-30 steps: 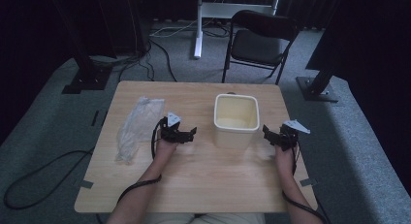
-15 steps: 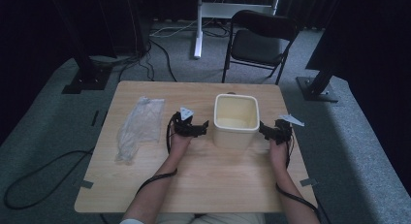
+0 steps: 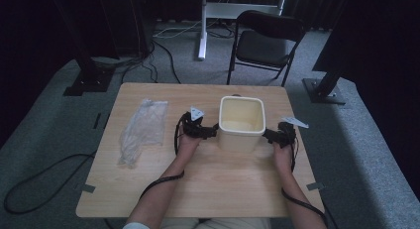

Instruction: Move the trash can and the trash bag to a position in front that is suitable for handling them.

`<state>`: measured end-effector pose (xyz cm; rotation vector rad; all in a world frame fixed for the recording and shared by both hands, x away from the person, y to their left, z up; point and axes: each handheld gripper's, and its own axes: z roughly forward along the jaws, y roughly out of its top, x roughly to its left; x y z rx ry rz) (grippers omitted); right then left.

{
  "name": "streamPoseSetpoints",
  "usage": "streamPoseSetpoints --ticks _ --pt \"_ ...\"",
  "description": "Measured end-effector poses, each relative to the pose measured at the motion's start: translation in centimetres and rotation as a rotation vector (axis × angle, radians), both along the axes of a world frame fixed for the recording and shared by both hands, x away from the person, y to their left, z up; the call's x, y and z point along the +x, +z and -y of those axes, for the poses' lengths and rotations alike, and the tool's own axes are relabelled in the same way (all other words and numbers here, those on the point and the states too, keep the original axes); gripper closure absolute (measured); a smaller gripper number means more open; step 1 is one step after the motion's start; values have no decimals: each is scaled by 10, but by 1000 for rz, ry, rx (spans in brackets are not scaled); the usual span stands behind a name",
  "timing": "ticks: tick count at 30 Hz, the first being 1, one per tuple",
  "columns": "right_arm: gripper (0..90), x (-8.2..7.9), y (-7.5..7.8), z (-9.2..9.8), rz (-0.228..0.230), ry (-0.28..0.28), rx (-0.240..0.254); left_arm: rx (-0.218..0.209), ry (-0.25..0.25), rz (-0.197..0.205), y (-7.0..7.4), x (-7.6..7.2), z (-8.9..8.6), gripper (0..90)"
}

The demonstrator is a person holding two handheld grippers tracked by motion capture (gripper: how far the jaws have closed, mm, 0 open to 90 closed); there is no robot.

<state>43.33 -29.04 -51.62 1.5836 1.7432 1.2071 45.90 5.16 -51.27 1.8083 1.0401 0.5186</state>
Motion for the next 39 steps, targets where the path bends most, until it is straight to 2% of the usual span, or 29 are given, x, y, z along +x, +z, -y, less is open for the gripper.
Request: streamPoseSetpoints --ticks 1,2,7,9,16,18,23,27,32,36,39 --pt "112 0 0 0 -2 13 3 -24 1 -8 1 -1 -2 2" --pt "111 0 -1 0 -2 19 5 -25 2 -8 2 -2 -2 2" --pt "129 0 1 -2 -21 36 -1 8 -1 8 6 -9 -5 2" --pt "132 -1 3 -5 -16 46 2 4 -4 -7 6 -11 -9 2" --pt "135 -5 4 -20 -8 88 -2 12 9 -10 7 -24 -26 2" --pt "135 -6 4 -24 -3 109 -3 19 8 -17 7 -28 -32 2" --pt "133 -8 4 -32 -7 137 12 54 17 -7 9 -38 -40 2" --pt "133 -13 7 -42 6 183 41 62 23 -20 10 -53 -54 2" --pt "137 -20 8 -54 4 222 36 86 28 -12 12 -68 -64 2" --pt "141 -25 8 -57 7 242 42 90 25 -18 13 -78 -69 2" --pt "141 -32 8 -60 1 268 46 75 23 -34 13 -86 -73 2"
